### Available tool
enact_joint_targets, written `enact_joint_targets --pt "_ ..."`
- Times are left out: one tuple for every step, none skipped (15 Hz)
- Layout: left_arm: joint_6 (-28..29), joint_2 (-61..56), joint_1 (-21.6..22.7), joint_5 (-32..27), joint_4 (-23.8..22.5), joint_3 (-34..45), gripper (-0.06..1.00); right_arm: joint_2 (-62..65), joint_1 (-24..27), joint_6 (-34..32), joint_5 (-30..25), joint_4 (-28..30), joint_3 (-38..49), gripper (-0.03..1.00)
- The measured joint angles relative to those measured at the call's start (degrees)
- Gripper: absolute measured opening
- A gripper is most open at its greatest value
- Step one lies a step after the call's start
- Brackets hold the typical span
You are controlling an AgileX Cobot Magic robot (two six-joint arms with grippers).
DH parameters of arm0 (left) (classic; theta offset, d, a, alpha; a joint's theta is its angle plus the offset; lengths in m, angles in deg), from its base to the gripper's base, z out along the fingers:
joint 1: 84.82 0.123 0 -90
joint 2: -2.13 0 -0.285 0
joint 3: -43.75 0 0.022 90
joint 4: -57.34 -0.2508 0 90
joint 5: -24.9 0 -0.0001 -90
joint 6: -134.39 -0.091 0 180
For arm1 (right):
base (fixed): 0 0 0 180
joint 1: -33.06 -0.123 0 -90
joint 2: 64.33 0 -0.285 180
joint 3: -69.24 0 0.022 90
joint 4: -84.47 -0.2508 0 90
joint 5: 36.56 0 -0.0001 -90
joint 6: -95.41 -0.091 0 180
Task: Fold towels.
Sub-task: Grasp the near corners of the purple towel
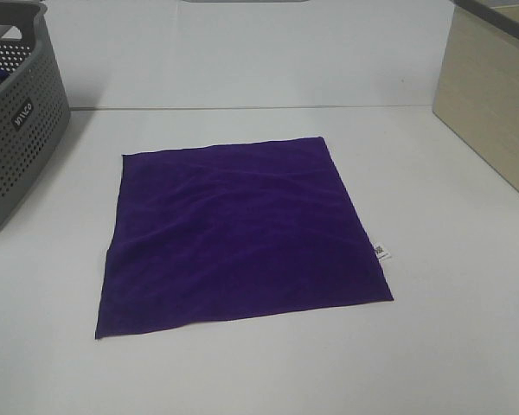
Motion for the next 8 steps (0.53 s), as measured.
enact_joint_targets --pt "-0.23 0.0 0.0 0.0 0.0 0.0 0.95 0.0 0.0 0.0 0.0 0.0 0.0 0.89" --pt "-0.29 0.0 0.0 0.0 0.0 0.0 0.96 0.0 0.0 0.0 0.0 0.0 0.0 0.92" --pt "-0.4 0.0 0.0 0.0 0.0 0.0 0.98 0.0 0.0 0.0 0.0 0.0 0.0 0.96" --pt "-0.4 0.0 0.0 0.0 0.0 0.0 0.98 0.0 0.0 0.0 0.0 0.0 0.0 0.98" --pt "-0.4 0.0 0.0 0.0 0.0 0.0 0.98 0.0 0.0 0.0 0.0 0.0 0.0 0.99" --pt "-0.52 0.0 0.0 0.0 0.0 0.0 0.98 0.0 0.0 0.0 0.0 0.0 0.0 0.99" --pt "-0.57 0.0 0.0 0.0 0.0 0.0 0.99 0.0 0.0 0.0 0.0 0.0 0.0 0.99" --pt "-0.57 0.0 0.0 0.0 0.0 0.0 0.99 0.0 0.0 0.0 0.0 0.0 0.0 0.99"
